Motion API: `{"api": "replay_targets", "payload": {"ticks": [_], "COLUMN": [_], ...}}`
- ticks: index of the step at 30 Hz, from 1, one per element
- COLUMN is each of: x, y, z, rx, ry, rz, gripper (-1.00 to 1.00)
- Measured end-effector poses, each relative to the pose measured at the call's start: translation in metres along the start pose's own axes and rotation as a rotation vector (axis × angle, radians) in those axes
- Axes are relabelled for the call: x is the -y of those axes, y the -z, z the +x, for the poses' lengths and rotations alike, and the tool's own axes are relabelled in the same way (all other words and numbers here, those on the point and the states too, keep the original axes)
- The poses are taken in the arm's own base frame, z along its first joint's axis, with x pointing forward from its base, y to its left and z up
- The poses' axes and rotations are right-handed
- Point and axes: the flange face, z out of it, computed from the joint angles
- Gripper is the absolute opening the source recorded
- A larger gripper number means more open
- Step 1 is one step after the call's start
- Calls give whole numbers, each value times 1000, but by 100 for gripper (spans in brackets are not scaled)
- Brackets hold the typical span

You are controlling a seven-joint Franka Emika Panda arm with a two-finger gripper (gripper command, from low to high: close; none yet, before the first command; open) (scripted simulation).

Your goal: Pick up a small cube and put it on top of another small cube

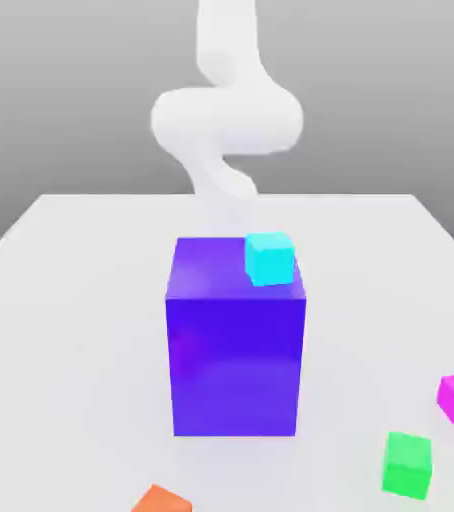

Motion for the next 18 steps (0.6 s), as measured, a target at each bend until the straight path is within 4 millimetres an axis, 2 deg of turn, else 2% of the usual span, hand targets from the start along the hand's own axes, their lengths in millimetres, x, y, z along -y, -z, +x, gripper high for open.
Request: {"api": "replay_targets", "payload": {"ticks": [4, 8, 13, 16, 18], "x": [28, 51, 66, 65, 64], "y": [-82, -154, -229, -267, -285], "z": [-39, -96, -187, -249, -298], "rx": [153, 291, 450, 539, 599], "ry": [222, 443, 727, 901, 1033], "rz": [4, 11, 23, 29, 41], "gripper": [0, 0, 0, 0, 0]}}
